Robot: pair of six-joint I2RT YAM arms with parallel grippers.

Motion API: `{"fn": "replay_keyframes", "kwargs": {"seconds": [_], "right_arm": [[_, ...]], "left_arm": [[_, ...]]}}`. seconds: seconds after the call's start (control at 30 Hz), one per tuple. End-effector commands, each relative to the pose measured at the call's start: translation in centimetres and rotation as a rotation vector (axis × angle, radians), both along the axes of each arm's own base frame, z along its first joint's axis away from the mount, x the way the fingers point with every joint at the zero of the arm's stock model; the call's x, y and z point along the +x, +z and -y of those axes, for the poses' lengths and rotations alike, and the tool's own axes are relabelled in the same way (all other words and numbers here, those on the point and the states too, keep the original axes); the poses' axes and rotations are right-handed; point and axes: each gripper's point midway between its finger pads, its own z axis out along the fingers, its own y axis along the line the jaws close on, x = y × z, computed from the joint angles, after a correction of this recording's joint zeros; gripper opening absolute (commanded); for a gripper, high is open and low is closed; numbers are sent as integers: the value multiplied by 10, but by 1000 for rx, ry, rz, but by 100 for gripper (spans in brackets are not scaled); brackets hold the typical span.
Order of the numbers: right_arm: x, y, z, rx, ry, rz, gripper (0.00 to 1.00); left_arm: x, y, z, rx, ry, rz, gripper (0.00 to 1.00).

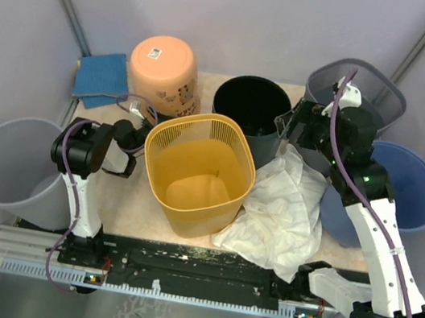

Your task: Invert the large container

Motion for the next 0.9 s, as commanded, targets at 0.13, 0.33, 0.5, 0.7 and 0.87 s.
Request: {"fn": "replay_keyframes", "kwargs": {"seconds": [0.13,0.33,0.5,0.7,0.87], "right_arm": [[1,16,18,-6,-100,35,92],[7,6,26,-15,-171,-7,93],[7,5,27,-8,-174,12,93],[6,4,24,2,-155,24,93],[4,3,21,12,-140,20,93]], "left_arm": [[-18,-12,24,138,-21,-121,99],[-15,3,28,423,20,-138,100],[-10,43,33,597,51,-58,99],[-4,101,43,785,104,78,99],[32,145,42,920,158,178,99]]}}
